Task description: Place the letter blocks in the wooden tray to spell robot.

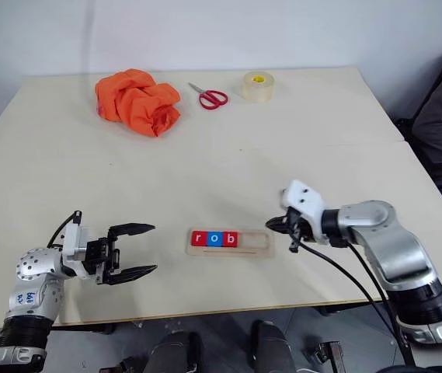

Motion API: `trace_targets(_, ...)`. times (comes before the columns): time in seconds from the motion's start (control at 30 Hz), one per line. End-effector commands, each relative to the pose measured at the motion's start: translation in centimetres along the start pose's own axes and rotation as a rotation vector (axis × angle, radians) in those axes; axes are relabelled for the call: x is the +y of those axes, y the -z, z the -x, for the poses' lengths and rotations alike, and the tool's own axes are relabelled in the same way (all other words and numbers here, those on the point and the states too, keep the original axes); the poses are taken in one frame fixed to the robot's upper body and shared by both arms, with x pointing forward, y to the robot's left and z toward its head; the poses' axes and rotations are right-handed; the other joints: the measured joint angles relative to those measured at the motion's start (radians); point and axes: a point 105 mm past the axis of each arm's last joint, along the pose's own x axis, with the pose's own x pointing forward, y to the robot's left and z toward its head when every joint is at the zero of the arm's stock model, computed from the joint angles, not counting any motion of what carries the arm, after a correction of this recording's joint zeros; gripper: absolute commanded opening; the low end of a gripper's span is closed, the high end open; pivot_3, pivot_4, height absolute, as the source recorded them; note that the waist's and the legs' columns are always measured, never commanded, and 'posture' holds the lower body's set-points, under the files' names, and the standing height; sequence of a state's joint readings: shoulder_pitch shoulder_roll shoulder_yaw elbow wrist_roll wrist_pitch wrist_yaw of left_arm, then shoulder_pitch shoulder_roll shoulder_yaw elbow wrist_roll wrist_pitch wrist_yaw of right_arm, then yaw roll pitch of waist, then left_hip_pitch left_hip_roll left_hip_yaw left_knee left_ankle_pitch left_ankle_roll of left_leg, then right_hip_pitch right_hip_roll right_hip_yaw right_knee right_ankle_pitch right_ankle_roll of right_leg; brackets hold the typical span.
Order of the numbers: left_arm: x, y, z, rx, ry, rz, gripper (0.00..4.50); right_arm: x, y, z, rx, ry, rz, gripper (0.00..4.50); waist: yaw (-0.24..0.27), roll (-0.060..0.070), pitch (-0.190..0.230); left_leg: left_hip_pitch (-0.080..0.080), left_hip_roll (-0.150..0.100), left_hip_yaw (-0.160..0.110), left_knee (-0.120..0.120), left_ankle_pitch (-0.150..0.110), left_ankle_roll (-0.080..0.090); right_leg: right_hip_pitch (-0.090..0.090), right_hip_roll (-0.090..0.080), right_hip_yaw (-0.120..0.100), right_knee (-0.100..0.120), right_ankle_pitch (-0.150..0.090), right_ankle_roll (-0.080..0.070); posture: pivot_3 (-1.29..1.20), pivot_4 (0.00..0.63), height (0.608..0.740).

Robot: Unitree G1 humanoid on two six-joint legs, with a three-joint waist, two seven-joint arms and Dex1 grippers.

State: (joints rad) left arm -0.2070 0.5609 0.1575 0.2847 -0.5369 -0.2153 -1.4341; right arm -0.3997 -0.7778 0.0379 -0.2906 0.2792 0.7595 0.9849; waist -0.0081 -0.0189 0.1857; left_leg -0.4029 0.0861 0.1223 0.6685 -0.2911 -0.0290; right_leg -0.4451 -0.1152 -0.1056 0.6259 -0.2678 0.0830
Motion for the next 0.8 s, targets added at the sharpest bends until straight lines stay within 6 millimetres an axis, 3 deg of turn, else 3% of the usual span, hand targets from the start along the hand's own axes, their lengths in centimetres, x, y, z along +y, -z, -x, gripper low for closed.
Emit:
trace_targets(0.03, 0.2, -0.2, -0.2, -0.004, 0.014, -0.014, 4.50, 0.1, 0.1, 2.2, -0.030, 0.086, -0.057, 0.54, 0.006, 0.000, 0.000, 0.000, 0.000, 0.000, 0.000, 0.000, 0.000, 0.000, 0.000, 0.000, 0.000, 0.000, 0.000, 0.00, 0.150, 0.740)
trace_targets(0.4, 1.1, -0.3, -0.9, -0.019, 0.031, -0.006, 4.50, 0.6, 3.5, 6.2, -0.114, 0.352, -0.231, 4.30, 0.007, 0.000, 0.000, 0.000, -0.001, -0.001, 0.000, 0.000, 0.000, 0.001, 0.000, 0.000, 0.000, 0.000, 0.000, 0.00, 0.150, 0.740)
trace_targets(0.43, 1.1, -0.4, -0.9, -0.021, 0.032, -0.006, 4.50, 0.7, 3.7, 6.5, -0.120, 0.369, -0.241, 4.46, 0.006, -0.001, 0.000, 0.000, -0.001, -0.001, 0.000, 0.000, 0.000, 0.001, 0.000, 0.000, 0.000, 0.000, 0.000, 0.00, 0.150, 0.740)
trace_targets(0.6, 1.1, -0.4, -0.8, -0.017, 0.039, -0.001, 4.50, 0.3, 4.3, 7.8, -0.155, 0.488, -0.240, 4.46, 0.007, -0.001, 0.000, 0.000, -0.001, -0.001, 0.000, 0.000, 0.000, 0.001, 0.000, 0.001, 0.000, 0.000, 0.000, 0.00, 0.150, 0.740)
trace_targets(0.8, 1.3, -0.6, -0.7, -0.012, 0.053, 0.000, 4.50, 0.6, 4.7, 8.2, -0.197, 0.496, -0.243, 4.46, 0.008, -0.001, 0.000, 0.000, -0.001, -0.002, 0.000, 0.001, 0.001, 0.001, 0.001, 0.001, 0.000, 0.000, 0.000, 0.00, 0.150, 0.740)
